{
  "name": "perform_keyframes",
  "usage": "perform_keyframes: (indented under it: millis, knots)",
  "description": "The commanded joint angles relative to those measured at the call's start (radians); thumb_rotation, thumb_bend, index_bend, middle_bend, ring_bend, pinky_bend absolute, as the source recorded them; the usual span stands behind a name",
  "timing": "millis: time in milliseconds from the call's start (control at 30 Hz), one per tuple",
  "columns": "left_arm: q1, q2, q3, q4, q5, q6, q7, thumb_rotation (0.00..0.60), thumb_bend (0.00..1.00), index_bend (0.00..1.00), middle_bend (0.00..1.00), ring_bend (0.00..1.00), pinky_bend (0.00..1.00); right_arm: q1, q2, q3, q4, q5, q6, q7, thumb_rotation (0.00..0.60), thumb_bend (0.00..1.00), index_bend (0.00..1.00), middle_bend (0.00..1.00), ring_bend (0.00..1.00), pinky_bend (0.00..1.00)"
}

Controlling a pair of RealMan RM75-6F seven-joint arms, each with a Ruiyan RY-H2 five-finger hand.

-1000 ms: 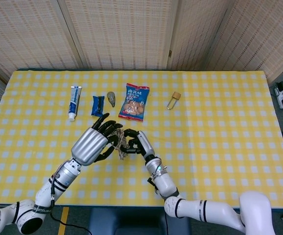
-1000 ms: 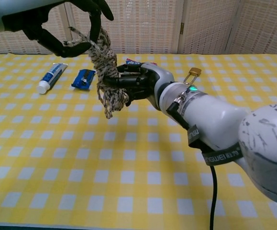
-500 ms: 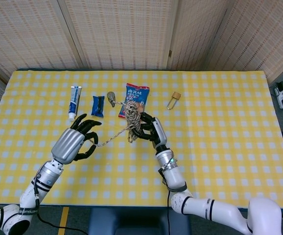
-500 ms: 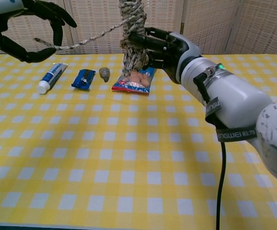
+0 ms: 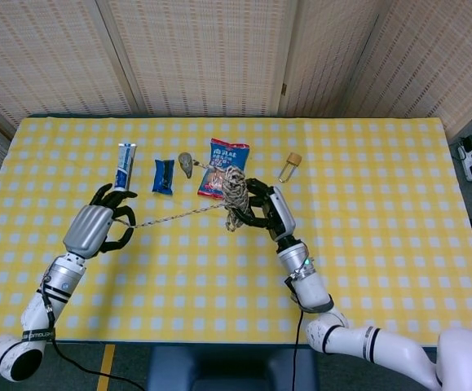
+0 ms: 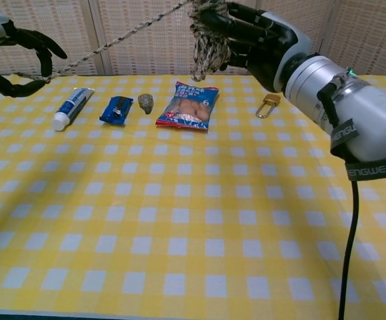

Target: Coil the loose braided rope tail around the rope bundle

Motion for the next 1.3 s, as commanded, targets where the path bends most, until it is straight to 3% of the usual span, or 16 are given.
perform_keyframes:
  millis: [33,200,400,800,1100,1300]
  knots:
    - [0.001,-0.006,-0.006,0.019,-0.019,-0.016,-0.006,0.6,0.56,0.6,0.22,0.18,0.0,-0.005,0.023,-0.019,-0.008,-0.023,0.005,0.014,0.6,0.56,0.93,0.76,0.84,0.71]
    - [0.001,-0.008,-0.016,0.037,-0.037,-0.039,-0.023,0.6,0.56,0.6,0.22,0.18,0.0,-0.004,0.059,-0.057,-0.004,-0.08,0.028,-0.007,0.6,0.56,0.93,0.76,0.84,0.71]
    - [-0.018,0.004,-0.02,0.021,-0.012,-0.068,-0.011,0.6,0.56,0.6,0.22,0.18,0.0,0.019,0.076,-0.113,0.015,-0.172,0.081,-0.122,0.6,0.56,0.93,0.76,0.85,0.71]
    - [-0.11,0.025,-0.053,-0.061,-0.026,-0.129,0.198,0.6,0.56,0.6,0.22,0.18,0.0,0.083,0.123,-0.213,-0.028,-0.259,0.065,-0.363,0.6,0.56,0.94,0.76,0.85,0.71]
    - [-0.171,0.01,-0.069,-0.087,-0.094,-0.152,0.347,0.6,0.56,0.6,0.22,0.17,0.0,0.12,0.19,-0.244,-0.125,-0.207,-0.025,-0.52,0.6,0.56,0.94,0.76,0.85,0.71]
    - [-0.198,-0.011,-0.073,-0.096,-0.093,-0.119,0.441,0.6,0.56,0.59,0.21,0.17,0.0,0.143,0.201,-0.24,-0.184,-0.098,-0.087,-0.656,0.6,0.56,0.94,0.76,0.86,0.71]
